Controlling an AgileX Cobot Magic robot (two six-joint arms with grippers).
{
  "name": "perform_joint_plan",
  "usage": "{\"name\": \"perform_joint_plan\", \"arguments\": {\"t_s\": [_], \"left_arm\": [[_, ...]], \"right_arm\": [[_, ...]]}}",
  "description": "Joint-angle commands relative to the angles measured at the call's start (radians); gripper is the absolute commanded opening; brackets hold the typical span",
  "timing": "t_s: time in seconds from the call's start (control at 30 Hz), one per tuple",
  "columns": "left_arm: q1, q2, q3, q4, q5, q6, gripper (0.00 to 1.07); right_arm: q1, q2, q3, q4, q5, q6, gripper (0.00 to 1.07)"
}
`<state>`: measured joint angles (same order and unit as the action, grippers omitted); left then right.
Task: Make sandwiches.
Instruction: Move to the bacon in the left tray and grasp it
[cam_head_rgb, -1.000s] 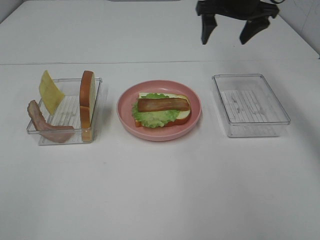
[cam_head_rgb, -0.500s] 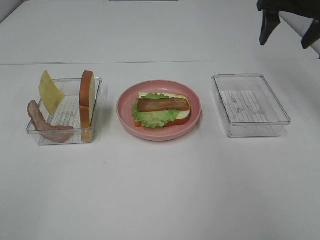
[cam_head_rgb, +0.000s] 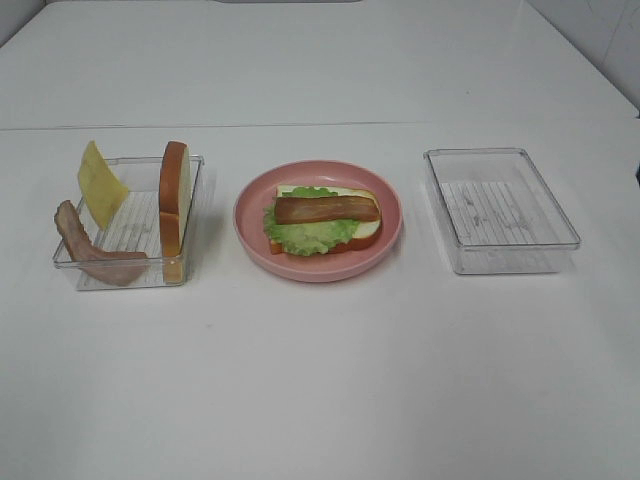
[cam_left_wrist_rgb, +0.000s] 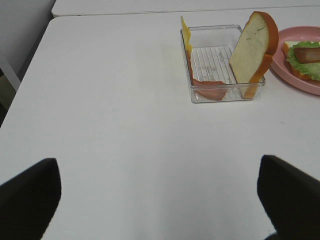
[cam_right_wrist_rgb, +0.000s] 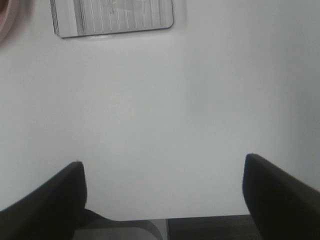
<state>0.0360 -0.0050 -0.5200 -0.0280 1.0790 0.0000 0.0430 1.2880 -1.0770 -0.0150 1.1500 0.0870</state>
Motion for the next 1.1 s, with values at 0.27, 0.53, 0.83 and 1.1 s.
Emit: {"name": "perform_joint_plan", "arguments": {"t_s": [0.27,0.53,0.83,1.1], "left_arm": [[-0.007,-0.021,0.002,0.003,-0.004,-0.008,1.02],[-0.007,-0.021,0.002,0.003,-0.004,-0.008,1.02],[-0.007,-0.019,0.002,0.003,-0.004,-0.008,1.02],[-0.007,-0.017,0.002,0.001,-0.004,-0.009,1.02]], "right_arm": [[0.002,-0.509,0.310,0.007,-0.056,-0.004,0.80],[0.002,-0.882,0.484,0.015,-0.019,-0.004,0.80],[0.002,-1.250,0.544,0.006,0.059,-0.005,0.80],[0.002,-1.310,0.580,-0.006,0.082,-0.038,0.76]]}}
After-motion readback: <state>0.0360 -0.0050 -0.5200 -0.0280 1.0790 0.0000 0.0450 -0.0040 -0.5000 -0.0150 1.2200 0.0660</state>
